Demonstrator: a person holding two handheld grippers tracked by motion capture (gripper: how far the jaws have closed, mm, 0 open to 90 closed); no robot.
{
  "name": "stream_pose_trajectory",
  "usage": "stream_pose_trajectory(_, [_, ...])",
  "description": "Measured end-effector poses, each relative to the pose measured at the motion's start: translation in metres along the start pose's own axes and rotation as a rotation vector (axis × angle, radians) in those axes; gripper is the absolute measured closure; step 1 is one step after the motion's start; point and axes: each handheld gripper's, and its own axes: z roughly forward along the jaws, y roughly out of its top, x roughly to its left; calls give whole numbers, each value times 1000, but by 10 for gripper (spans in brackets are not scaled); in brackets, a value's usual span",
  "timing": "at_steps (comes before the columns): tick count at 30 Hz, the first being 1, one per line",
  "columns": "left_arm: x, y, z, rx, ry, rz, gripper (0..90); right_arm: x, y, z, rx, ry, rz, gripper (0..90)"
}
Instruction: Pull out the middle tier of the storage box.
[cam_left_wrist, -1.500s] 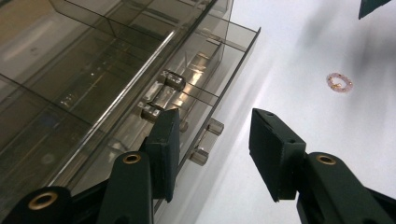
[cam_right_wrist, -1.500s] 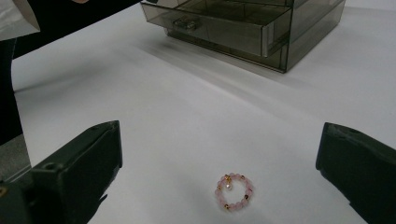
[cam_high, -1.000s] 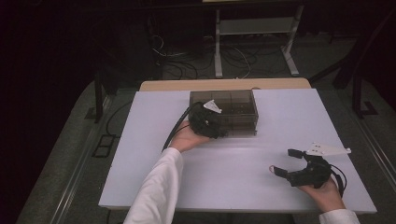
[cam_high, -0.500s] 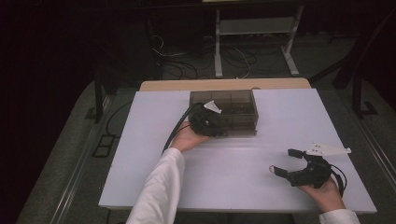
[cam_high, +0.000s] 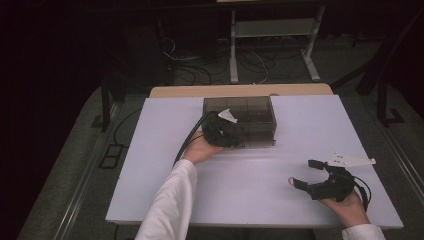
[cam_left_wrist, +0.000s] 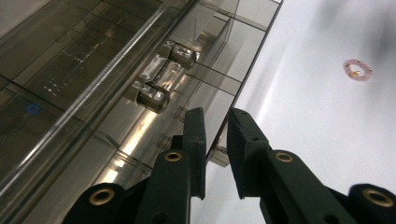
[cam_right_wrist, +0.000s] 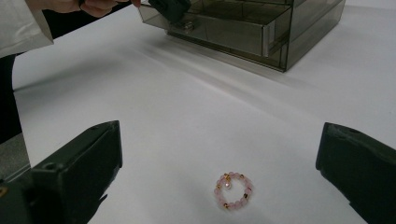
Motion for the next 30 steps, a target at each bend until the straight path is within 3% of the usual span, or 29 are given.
stream_pose_trajectory(10, [-6, -6, -1, -11, -19, -20, 755, 0, 0, 0, 7, -1, -5, 0])
stream_pose_trajectory(15, [-8, -7, -1, -1, -21, 4, 755, 0, 0, 0, 6, 0, -5, 0])
stream_pose_trajectory(30, [-17, -12, -3, 3, -38, 23, 756, 0, 0, 1, 2, -2, -4, 0])
